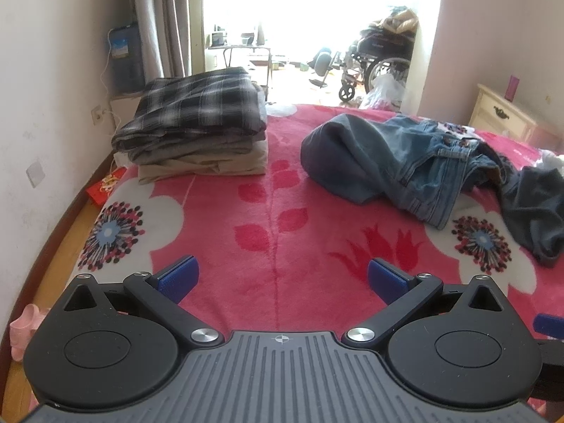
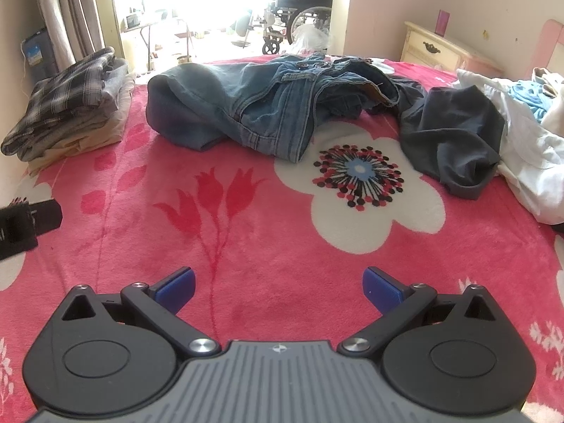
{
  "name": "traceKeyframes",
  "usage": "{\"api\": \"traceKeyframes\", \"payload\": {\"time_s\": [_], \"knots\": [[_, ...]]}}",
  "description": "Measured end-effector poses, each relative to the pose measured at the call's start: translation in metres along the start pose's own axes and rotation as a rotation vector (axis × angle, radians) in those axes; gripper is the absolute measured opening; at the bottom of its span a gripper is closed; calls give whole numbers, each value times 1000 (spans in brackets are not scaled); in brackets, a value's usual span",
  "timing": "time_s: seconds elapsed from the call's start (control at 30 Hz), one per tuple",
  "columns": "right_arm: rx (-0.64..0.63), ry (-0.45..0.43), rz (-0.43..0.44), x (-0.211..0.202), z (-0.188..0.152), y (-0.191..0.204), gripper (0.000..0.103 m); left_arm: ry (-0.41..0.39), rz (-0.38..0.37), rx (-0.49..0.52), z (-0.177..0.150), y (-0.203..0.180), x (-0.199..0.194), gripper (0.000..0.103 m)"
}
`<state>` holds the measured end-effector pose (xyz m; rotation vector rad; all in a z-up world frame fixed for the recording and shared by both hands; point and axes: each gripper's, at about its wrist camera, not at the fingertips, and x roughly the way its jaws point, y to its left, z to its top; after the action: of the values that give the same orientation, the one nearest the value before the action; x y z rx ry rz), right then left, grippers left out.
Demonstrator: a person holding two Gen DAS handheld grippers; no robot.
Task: Fold clothes
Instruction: 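Reach both tools to the blue jeans and close on the waistband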
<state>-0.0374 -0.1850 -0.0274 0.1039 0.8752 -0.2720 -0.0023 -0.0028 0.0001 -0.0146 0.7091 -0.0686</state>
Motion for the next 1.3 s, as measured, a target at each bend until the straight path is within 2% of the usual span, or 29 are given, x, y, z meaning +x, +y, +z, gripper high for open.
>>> {"api": "traceKeyframes", "payload": {"time_s": [0.1,0.23,0.43,0.63,0.83,0.97,1.07,1.13,1.2,1.27,1.3], "knots": [[10,-33,-15,5,9,-21,103,-35,-37,40,6,-12,4,103],[23,-76,-35,12,22,-49,103,-78,-129,89,15,-34,22,103],[37,-155,-76,25,45,-102,103,-102,-269,193,10,-78,70,103],[-106,-237,-164,52,82,-154,103,-100,-313,302,-2,-132,121,103],[-288,-284,-168,104,108,-174,97,-150,-295,459,-11,-183,158,101],[-461,-332,-118,142,121,-167,95,-201,-227,532,-12,-208,176,98],[-593,-363,-68,169,134,-156,95,-208,-165,557,-10,-220,192,88],[-688,-358,-78,194,142,-148,95,-200,-144,557,-9,-223,201,80],[-787,-348,-95,220,151,-140,95,-194,-126,544,-7,-222,207,65],[-861,-321,-106,242,158,-135,94,-191,-119,529,-4,-219,210,57],[-887,-309,-117,252,162,-133,89,-191,-126,519,-2,-216,209,52]]}}
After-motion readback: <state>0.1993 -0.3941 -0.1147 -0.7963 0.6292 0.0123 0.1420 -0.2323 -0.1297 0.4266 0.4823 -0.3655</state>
